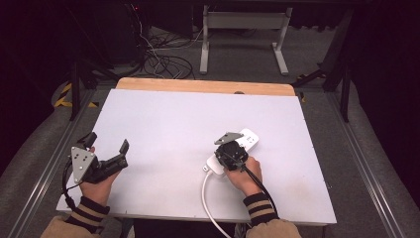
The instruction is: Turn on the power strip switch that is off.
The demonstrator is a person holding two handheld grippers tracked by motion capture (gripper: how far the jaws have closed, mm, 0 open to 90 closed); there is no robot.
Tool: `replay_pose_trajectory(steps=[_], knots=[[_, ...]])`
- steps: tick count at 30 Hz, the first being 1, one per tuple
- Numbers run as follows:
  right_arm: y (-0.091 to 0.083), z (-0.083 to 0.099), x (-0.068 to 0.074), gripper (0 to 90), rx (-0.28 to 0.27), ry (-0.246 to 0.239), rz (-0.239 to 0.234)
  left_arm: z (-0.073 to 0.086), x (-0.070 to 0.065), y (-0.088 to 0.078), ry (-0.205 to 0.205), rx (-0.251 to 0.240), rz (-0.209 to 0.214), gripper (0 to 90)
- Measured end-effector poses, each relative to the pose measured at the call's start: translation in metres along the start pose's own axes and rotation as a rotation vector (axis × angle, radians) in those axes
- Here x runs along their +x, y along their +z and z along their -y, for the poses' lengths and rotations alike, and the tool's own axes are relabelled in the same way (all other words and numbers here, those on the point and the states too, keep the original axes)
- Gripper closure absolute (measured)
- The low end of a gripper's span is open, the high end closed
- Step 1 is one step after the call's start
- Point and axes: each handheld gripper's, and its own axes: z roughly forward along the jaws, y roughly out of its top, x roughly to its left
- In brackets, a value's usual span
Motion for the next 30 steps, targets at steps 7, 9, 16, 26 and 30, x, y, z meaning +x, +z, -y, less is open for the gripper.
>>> replay_pose_trajectory(steps=[7,9,16,26,30], knots=[[0.0002,0.0011,-0.0001,90.0,-0.005,0.019,0.000,0.0005,-0.0003,0.0004,0.004,0.003,0.001,0.4],[0.0002,0.0012,-0.0002,90.0,-0.005,0.020,0.000,0.0006,-0.0003,0.0004,0.005,0.004,0.000,0.4],[0.0005,0.0025,-0.0007,90.0,-0.014,0.031,-0.005,0.0012,-0.0007,0.0007,0.005,0.006,0.000,0.4],[0.0029,0.0045,0.0022,90.0,-0.027,0.007,0.022,0.0014,-0.0010,0.0007,0.006,0.007,0.001,0.4],[0.0037,0.0032,0.0034,90.0,-0.022,0.013,0.029,0.0013,-0.0010,0.0005,0.005,0.006,0.000,0.4]])
